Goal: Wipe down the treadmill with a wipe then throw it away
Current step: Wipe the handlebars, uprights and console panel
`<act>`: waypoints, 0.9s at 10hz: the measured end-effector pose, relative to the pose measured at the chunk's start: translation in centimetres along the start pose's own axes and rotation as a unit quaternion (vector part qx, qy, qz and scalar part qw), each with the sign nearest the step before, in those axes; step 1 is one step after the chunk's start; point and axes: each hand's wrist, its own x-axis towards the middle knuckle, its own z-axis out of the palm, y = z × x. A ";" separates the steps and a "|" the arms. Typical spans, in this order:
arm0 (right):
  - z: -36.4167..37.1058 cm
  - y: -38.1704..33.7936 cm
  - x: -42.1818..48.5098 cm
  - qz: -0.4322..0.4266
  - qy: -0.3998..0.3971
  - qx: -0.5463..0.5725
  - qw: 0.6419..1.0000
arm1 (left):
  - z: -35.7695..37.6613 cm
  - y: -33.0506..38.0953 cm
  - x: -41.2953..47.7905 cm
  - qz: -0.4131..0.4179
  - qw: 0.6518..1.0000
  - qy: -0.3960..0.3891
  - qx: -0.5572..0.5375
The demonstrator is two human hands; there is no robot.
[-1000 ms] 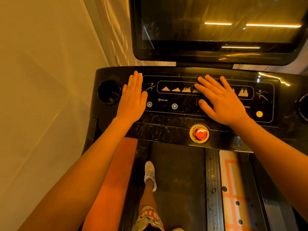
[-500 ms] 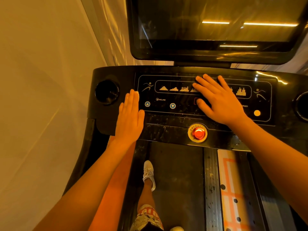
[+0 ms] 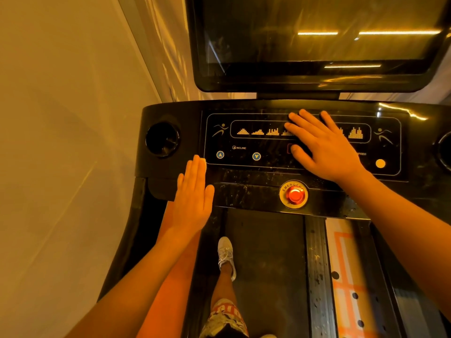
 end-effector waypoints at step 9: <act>0.0 0.1 0.1 -0.002 0.004 0.004 1.000 | -1.9 2.6 9.1 -0.013 1.000 0.016 -0.012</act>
